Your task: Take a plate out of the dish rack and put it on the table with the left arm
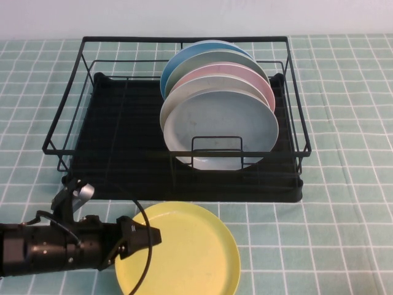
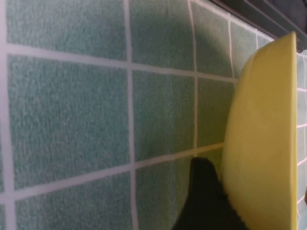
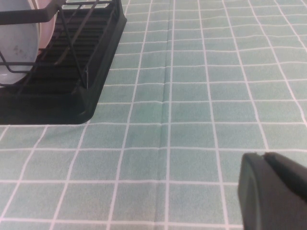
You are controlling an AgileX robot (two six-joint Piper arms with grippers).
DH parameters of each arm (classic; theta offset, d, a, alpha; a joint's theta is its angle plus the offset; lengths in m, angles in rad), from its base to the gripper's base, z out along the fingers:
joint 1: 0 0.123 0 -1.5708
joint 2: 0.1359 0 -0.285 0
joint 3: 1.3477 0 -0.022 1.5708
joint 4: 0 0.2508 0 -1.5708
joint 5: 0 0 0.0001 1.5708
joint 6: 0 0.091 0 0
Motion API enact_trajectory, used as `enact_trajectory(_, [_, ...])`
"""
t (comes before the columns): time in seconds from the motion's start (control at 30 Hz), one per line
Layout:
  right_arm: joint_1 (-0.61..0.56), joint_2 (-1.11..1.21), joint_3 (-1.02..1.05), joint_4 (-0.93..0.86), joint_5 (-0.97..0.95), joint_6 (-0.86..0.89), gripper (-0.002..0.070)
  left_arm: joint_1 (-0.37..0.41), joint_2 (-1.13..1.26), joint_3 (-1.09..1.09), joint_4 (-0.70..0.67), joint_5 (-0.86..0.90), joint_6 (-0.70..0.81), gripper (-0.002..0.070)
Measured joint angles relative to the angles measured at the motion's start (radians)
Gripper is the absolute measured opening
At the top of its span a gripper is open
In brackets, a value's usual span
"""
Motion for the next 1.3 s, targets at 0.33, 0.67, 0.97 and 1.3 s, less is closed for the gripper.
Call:
enact_trajectory(0.33, [0.000, 0.000, 0.000, 0.000, 0.000, 0.000, -0.0018, 0.108, -0.104, 0.000, 0.048, 0.048, 0.017, 0.0381])
enact_trajectory(0.67, [0.000, 0.000, 0.000, 0.000, 0.000, 0.000, -0.0018, 0.221, -0.353, 0.000, 0.278, 0.055, 0.014, 0.0277])
enact_trajectory(0.97, [0.000, 0.000, 0.000, 0.000, 0.000, 0.000, -0.0018, 0.221, -0.666, 0.000, 0.532, -0.018, -0.151, 0.0009])
enact_trajectory(1.3, [0.000, 0.000, 0.000, 0.000, 0.000, 0.000, -0.0018, 0.223, -0.928, 0.002, 0.696, -0.020, -0.409, 0.0000])
